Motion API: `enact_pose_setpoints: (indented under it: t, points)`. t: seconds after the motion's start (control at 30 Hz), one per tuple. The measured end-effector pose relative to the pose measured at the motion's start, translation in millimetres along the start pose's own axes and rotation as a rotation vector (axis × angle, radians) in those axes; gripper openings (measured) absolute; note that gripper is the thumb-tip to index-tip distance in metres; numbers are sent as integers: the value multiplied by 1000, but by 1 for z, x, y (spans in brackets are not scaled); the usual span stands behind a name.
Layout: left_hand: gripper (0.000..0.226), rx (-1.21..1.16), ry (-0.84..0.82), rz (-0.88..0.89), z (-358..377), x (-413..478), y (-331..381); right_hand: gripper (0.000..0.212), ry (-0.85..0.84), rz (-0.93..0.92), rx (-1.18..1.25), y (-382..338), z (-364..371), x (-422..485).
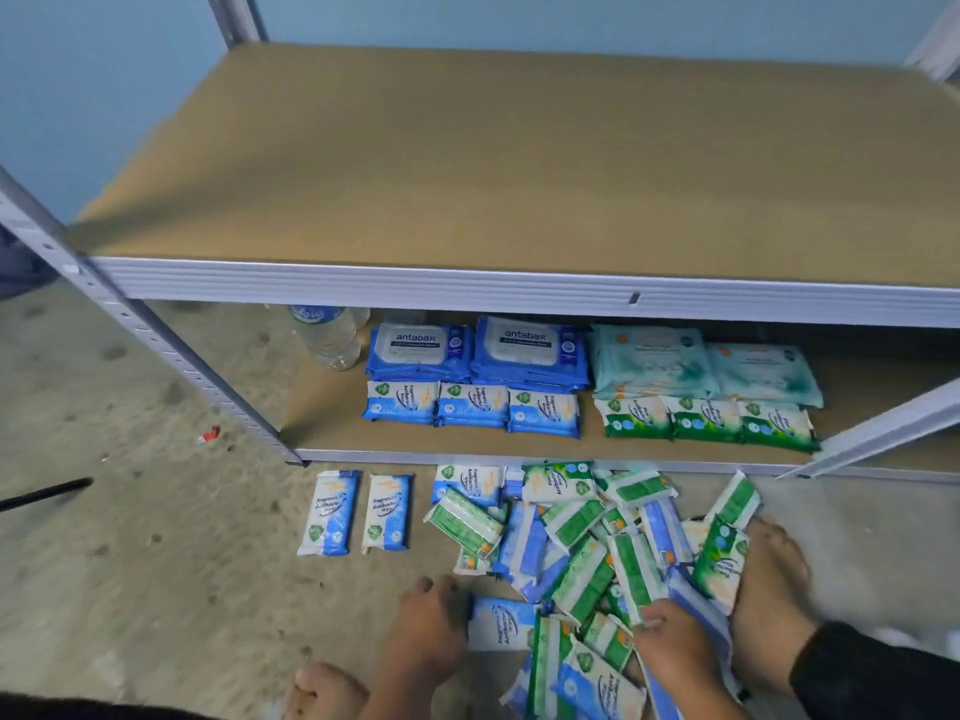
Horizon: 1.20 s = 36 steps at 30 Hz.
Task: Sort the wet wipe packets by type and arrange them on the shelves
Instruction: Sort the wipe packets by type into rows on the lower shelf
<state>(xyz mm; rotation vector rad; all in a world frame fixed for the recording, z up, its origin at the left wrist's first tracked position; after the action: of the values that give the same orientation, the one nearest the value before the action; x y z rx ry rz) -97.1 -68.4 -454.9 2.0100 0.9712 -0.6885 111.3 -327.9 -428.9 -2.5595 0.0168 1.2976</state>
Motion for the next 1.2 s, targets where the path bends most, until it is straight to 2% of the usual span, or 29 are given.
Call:
enact_pose_setpoints:
  t: [0.07,0.13,0.2,0.3,0.47,0.63,0.8,0.97,1.1,1.2]
  points:
    - [38,61,-15,-3,17,-5,5,22,-2,20,-5,22,-2,-1]
    - [55,85,-34,-16,26,-13,16,30,38,38,-15,42,-2,-2]
    - [75,136,-68,-17,33,-19,27,19,85,42,-22,55,-1,-7]
    - [85,208,-93,-15,39,-17,34,13,79,36,-68,67,7,-4]
    - [90,229,-72,-24,43,1,36,64,92,64,-154,76,23,8]
    - [90,315,-76,-19,50,15,37,84,112,91,-199,71,31,14]
    - [85,340,-24,14,54,25,35,75,152,91,-239,70,30,21]
    - [80,397,-28,57,51,31,38,75,137,115,-277,69,28,24]
    - [69,327,-14,56,45,27,38,64,91,133,-240,65,17,22]
    - [72,167,-65,74,40,19,39,55,66,112,-258,59,10,17]
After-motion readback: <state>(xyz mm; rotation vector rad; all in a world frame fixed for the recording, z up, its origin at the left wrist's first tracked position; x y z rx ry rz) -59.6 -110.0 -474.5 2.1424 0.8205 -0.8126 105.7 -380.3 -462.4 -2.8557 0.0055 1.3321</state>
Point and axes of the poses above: each hand's wrist, its own x-axis towards the middle knuckle, its own z-axis out of the palm, y = z × x, the point moved 7 cm from there along x, towards the middle knuckle, and after that the axes turned 6 degrees about -y, right-handed, at the moved point
